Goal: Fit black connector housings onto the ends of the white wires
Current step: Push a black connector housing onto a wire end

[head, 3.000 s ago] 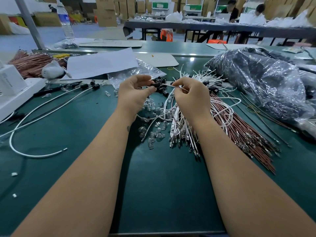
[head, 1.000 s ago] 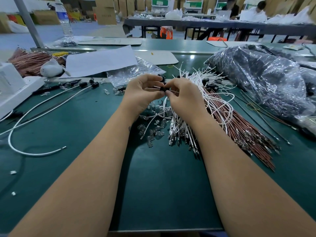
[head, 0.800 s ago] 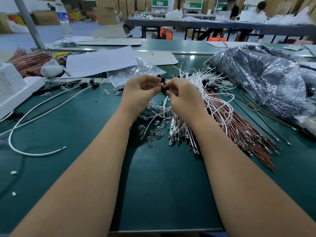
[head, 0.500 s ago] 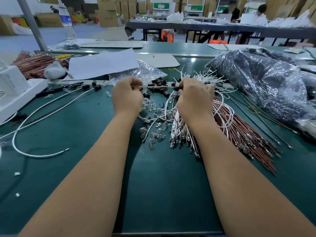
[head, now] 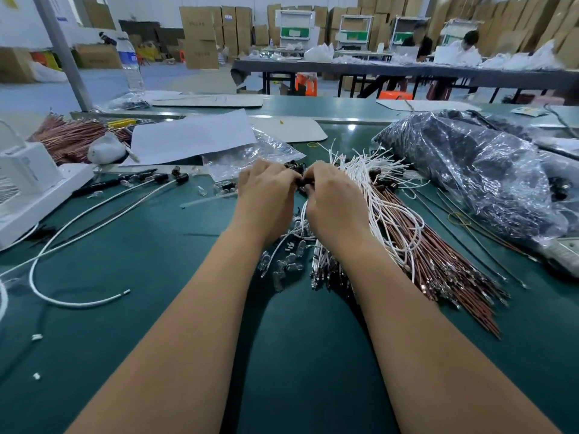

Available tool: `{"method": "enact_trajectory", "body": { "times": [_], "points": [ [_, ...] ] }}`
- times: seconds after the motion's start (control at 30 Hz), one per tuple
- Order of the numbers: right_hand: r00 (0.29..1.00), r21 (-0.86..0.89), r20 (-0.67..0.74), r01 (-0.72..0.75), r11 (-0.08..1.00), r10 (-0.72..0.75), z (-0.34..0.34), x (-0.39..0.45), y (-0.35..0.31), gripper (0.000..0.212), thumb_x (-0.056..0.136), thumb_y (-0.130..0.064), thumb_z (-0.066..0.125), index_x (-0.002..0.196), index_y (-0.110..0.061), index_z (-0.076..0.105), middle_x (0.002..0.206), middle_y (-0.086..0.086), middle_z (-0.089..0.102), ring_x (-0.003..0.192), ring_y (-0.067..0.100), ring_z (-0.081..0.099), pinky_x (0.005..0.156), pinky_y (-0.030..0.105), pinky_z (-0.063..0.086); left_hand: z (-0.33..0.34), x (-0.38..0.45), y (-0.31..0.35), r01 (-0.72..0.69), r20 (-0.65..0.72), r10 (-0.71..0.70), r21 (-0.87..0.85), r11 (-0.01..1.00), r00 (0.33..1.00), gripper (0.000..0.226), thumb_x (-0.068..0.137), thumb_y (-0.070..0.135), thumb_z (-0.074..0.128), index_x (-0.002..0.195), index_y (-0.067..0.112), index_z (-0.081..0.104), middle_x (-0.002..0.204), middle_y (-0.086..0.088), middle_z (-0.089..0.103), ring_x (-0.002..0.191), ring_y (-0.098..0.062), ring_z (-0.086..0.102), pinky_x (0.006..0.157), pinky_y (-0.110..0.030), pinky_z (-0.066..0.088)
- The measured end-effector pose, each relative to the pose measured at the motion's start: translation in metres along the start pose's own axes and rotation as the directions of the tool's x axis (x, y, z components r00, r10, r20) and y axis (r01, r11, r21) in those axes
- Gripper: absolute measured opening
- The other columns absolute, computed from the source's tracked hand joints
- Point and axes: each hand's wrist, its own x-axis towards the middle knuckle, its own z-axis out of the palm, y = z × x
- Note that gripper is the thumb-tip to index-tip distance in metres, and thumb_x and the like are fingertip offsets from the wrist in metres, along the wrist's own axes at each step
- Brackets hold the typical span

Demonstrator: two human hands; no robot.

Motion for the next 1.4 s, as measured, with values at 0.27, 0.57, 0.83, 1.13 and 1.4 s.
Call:
{"method": "enact_trajectory", "body": {
  "times": [0.27, 0.57, 0.83, 1.13, 1.4],
  "points": [
    [0.976, -0.072, -0.060, -0.215, 0.974, 0.211, -0.001, 0.003, 0.021, 0.016, 0.092, 0.002, 0.048, 0.102, -0.011, 0.051, 0.082, 0.002, 0.062, 0.068, 0.022, 0.057, 0.050, 0.029, 0.034, -0.004, -0.008, -0.032, 0.448, -0.169, -0.426, 0.122, 0.886, 0.889, 0.028, 0.090, 0.002, 0.045, 0.094, 0.017, 0.069, 0.097, -0.001, 0.063, 0.104, -0.025, 0.042, 0.091, -0.040, 0.023],
    [0.997, 0.076, 0.070, -0.030, 0.997, 0.024, 0.002, 0.000, 0.005, 0.010, 0.097, -0.011, 0.045, 0.104, -0.014, 0.052, 0.086, -0.001, 0.056, 0.070, 0.023, 0.050, 0.059, 0.033, 0.034, 0.004, -0.002, -0.003, -0.034, -0.028, 0.031, -0.125, 0.992, 0.999, 0.038, 0.092, -0.001, 0.044, 0.122, 0.011, 0.064, 0.115, -0.011, 0.063, 0.111, -0.032, 0.048, 0.093, -0.037, 0.038],
    [0.993, 0.070, 0.074, -0.094, 0.993, 0.089, 0.000, -0.001, 0.010, 0.014, 0.094, -0.007, 0.052, 0.103, -0.014, 0.058, 0.090, 0.004, 0.066, 0.078, 0.025, 0.061, 0.067, 0.036, 0.051, 0.002, -0.003, -0.020, 0.278, 0.018, -0.277, -0.077, 0.958, 0.961, 0.032, 0.085, -0.003, 0.042, 0.101, 0.010, 0.067, 0.103, -0.011, 0.062, 0.104, -0.030, 0.049, 0.090, -0.039, 0.041],
    [0.997, 0.241, 0.056, -0.072, 0.968, 0.060, 0.000, -0.001, 0.009, 0.015, 0.095, -0.012, 0.055, 0.109, -0.016, 0.059, 0.098, 0.000, 0.064, 0.085, 0.018, 0.060, 0.076, 0.040, 0.052, 0.000, -0.002, -0.008, 0.226, 0.023, -0.252, -0.524, 0.821, 0.967, 0.010, 0.089, 0.010, 0.064, 0.094, 0.006, 0.072, 0.067, 0.009, 0.058, 0.059, 0.002, 0.050, 0.056, -0.007, 0.036],
    [0.993, 0.257, -0.027, -0.100, 0.961, 0.111, -0.001, 0.001, 0.013, 0.007, 0.093, -0.012, 0.058, 0.099, -0.014, 0.062, 0.099, 0.001, 0.062, 0.079, 0.015, 0.055, 0.072, 0.031, 0.048, -0.004, -0.003, -0.015, 0.331, 0.063, -0.365, -0.586, 0.740, 0.929, 0.011, 0.093, 0.014, 0.061, 0.094, 0.008, 0.070, 0.079, -0.008, 0.068, 0.072, -0.018, 0.060, 0.071, -0.029, 0.051]
  ]
}}
